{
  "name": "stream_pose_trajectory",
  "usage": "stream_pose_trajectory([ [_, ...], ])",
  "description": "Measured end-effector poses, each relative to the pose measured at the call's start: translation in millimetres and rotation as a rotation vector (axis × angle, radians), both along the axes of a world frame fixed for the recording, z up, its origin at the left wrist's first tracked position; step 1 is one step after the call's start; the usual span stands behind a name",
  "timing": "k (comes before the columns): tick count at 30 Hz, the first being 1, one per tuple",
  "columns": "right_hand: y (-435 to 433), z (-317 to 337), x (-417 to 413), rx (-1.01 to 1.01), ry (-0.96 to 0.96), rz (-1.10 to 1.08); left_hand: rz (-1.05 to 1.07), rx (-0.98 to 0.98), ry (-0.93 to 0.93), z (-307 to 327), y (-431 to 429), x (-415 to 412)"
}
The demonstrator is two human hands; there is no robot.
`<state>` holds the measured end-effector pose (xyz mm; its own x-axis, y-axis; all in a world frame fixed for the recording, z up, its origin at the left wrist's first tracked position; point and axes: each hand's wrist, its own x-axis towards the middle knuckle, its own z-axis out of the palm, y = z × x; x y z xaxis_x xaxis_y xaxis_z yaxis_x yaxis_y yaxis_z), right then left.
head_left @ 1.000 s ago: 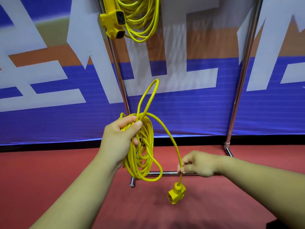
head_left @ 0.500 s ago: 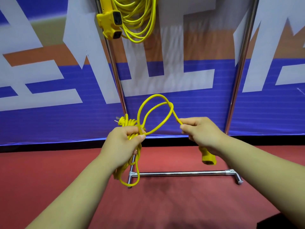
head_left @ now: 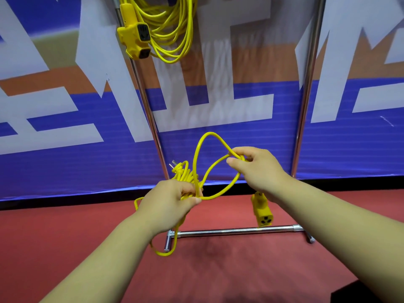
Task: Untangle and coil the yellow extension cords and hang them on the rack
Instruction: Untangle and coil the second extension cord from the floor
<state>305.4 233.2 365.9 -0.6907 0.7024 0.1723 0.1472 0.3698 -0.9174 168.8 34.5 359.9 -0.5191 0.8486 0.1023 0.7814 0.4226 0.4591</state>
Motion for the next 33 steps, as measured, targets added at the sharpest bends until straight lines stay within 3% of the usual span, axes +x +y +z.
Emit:
stream_pose_trajectory([
  [4, 8.4, 0.1, 4.0, -0.044, -0.078, -0.082, 0.011, -0.011, -0.057, -1.2, -0.1, 1.6],
  [8, 14.0, 9.2, 10.1, 0.294, -0.281, -0.068, 0.023, -0.049, -0.048, -3.0, 0.1, 1.7],
  [11, 10.9, 24.7, 13.9, 0.462, -0.281, 0.025, 0.015, -0.099, -0.015, -3.9, 0.8, 2.7],
  [14, 8.2, 32.7, 15.0, 0.495, -0.225, 0.103, 0.016, -0.121, -0.006, -4.9, 2.0, 4.0],
  [20, 5.0, 36.9, 13.0, 0.404, 0.044, 0.028, -0.001, -0.174, -0.017, -10.1, 3.4, 1.6],
  [30, -6.1, 60.5, 12.6, -0.122, 0.382, 0.182, -0.035, -0.262, -0.039, -24.6, 14.3, -2.9],
  [33, -0.6, 66.5, 14.6, -0.147, 0.411, 0.222, -0.032, -0.285, -0.047, -29.9, 17.5, -6.2],
])
